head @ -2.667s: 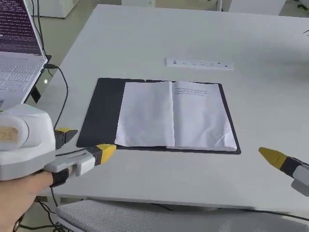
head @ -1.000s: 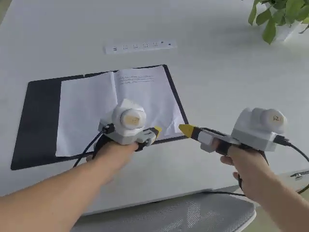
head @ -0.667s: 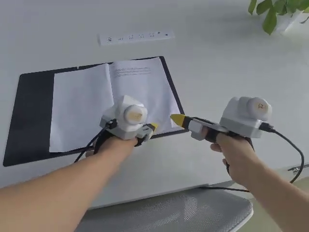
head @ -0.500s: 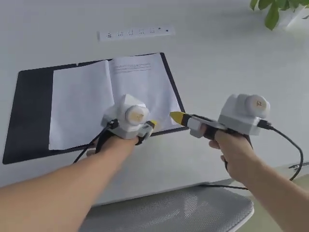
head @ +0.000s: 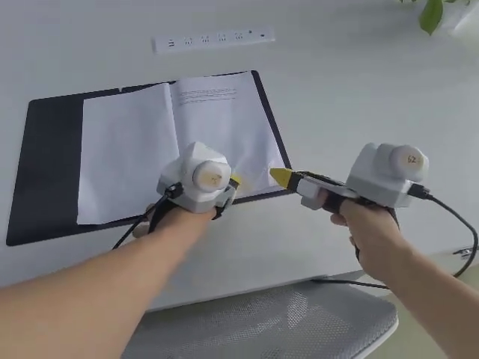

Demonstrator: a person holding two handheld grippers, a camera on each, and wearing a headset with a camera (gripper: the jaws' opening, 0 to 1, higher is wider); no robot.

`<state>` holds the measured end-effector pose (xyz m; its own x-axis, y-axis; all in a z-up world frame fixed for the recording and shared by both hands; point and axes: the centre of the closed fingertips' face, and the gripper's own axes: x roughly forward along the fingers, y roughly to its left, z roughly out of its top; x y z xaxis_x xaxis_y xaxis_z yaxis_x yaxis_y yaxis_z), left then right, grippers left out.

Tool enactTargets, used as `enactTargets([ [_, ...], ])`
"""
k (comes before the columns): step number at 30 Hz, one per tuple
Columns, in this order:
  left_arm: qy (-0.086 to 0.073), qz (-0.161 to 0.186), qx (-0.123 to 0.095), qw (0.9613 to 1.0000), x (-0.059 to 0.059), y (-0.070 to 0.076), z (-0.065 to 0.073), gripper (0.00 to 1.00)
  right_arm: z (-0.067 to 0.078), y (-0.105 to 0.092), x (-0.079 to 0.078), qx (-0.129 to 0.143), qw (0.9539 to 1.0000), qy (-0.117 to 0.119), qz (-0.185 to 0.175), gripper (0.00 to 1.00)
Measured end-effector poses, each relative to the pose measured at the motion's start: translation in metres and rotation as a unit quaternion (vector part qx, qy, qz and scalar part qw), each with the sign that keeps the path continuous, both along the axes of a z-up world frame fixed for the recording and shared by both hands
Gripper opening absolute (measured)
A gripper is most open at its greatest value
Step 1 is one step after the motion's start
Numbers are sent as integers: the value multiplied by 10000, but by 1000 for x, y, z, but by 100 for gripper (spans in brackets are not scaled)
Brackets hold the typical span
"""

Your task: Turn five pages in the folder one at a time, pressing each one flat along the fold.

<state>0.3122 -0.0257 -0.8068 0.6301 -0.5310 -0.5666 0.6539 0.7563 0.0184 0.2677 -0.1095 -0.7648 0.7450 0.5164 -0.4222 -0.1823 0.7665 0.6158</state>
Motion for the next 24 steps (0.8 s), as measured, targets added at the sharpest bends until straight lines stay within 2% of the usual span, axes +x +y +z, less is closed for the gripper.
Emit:
enactTargets([
  [2,-22,-25,11,10000,0,0,0,26,-1,0,0,-21,10000,23,-1,37],
  [3,34,-79,-48,10000,-3,-4,0,29,-1,0,0,-1,10000,-18,-5,37],
  [6,77,-368,-182,9991,-18,-19,-1,51,-3,0,-2,-42,10000,-31,44,37],
  [7,-13,-557,161,9983,-22,-19,-6,56,-4,0,-3,-71,10000,-23,64,37],
  [8,-745,-741,332,9939,-4,-23,12,58,-4,1,-3,-57,10000,-6,72,37],
  [9,31,-296,3,9996,-15,-20,2,57,-4,1,-4,-41,10000,-16,73,37],
  [10,-77,-414,76,9991,-13,-21,3,57,-4,1,-4,-37,10000,-21,63,37],
  [12,-40,-383,34,9993,-13,-19,1,57,-4,1,-4,-27,10000,-25,65,37],
  [13,19,-380,-47,9993,-14,-20,1,60,-4,2,-5,-24,10000,-24,75,37],
  [14,194,-325,-311,9988,-17,-24,2,62,-4,2,-6,-33,10000,-7,86,37],
  [15,277,-313,-394,9983,-18,-25,3,64,-4,2,-6,-28,10000,-18,94,37],
  [17,364,-293,-469,9978,-19,-26,7,69,-2,1,-6,-17,10000,-50,70,37],
  [19,406,-84,-510,9978,-16,-19,10,64,-1,-1,-6,-19,10000,-72,26,37],
  [20,314,69,-568,9979,-10,-15,15,63,-1,-3,-6,-13,10000,-66,3,36],
  [21,246,62,-624,9977,-8,-14,18,64,-2,-4,-6,-18,10000,-46,1,36],
  [23,213,62,-521,9984,-3,-12,18,63,-2,-4,-5,-15,10000,-66,-5,36],
  [24,189,128,-538,9983,1,-10,19,62,-2,-4,-5,-15,10000,-45,1,36],
])
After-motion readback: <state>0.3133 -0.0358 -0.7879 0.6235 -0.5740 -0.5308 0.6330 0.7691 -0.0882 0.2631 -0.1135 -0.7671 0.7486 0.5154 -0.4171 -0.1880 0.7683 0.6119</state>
